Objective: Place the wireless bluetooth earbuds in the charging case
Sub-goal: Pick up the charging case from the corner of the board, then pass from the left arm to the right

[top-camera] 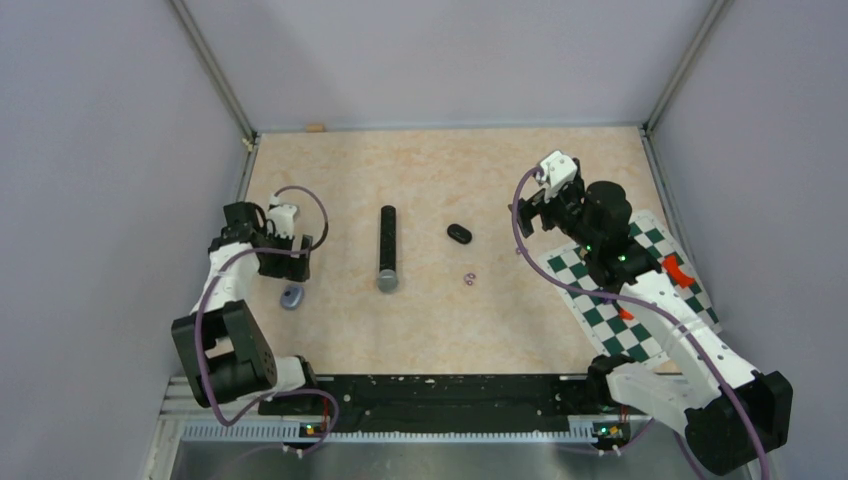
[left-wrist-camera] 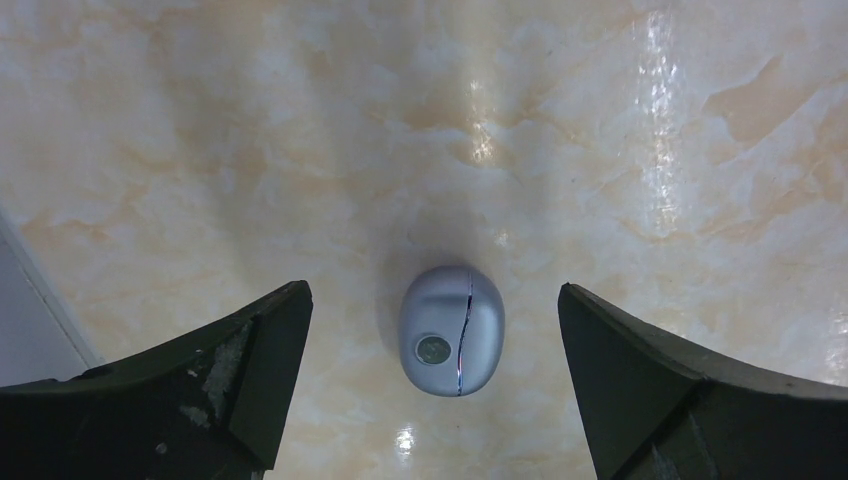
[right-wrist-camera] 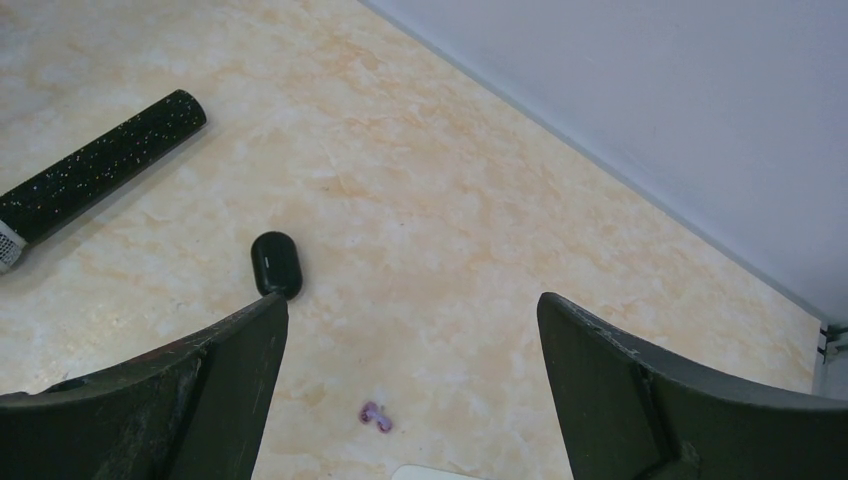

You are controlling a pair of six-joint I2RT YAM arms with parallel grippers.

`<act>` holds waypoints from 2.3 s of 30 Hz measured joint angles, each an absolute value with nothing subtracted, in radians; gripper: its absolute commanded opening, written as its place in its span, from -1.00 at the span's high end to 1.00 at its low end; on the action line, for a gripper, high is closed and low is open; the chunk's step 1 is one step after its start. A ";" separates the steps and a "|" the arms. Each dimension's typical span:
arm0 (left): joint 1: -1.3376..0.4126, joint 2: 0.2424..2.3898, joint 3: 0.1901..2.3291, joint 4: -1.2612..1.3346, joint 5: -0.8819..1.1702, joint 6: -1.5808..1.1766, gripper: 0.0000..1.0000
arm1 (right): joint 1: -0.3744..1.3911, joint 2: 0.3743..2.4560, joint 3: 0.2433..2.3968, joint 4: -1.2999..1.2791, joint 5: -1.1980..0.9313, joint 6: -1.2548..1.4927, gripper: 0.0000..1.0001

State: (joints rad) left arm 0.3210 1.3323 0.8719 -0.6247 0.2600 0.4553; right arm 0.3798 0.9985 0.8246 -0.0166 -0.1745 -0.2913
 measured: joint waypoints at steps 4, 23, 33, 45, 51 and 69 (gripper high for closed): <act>0.321 1.340 0.828 -0.617 0.246 0.487 -0.98 | 0.380 0.999 0.825 -0.017 -0.175 -0.290 -0.86; 0.320 1.438 0.750 -0.520 0.179 0.537 0.64 | 0.380 0.999 0.824 -0.017 -0.175 -0.289 -0.86; 0.022 1.306 0.906 -0.636 0.271 0.563 0.67 | 0.380 1.040 0.825 -0.016 -0.175 -0.248 -0.94; -0.689 1.457 1.269 -0.606 0.113 0.682 0.86 | 0.310 1.186 0.913 0.024 -0.525 -0.007 -0.92; -0.809 1.543 1.298 -0.612 0.073 0.690 0.97 | 0.295 1.284 0.895 0.173 -0.707 0.209 -0.88; -0.806 1.676 1.536 -0.569 -0.152 0.221 1.00 | 0.186 1.223 0.564 0.652 -0.736 0.535 -0.87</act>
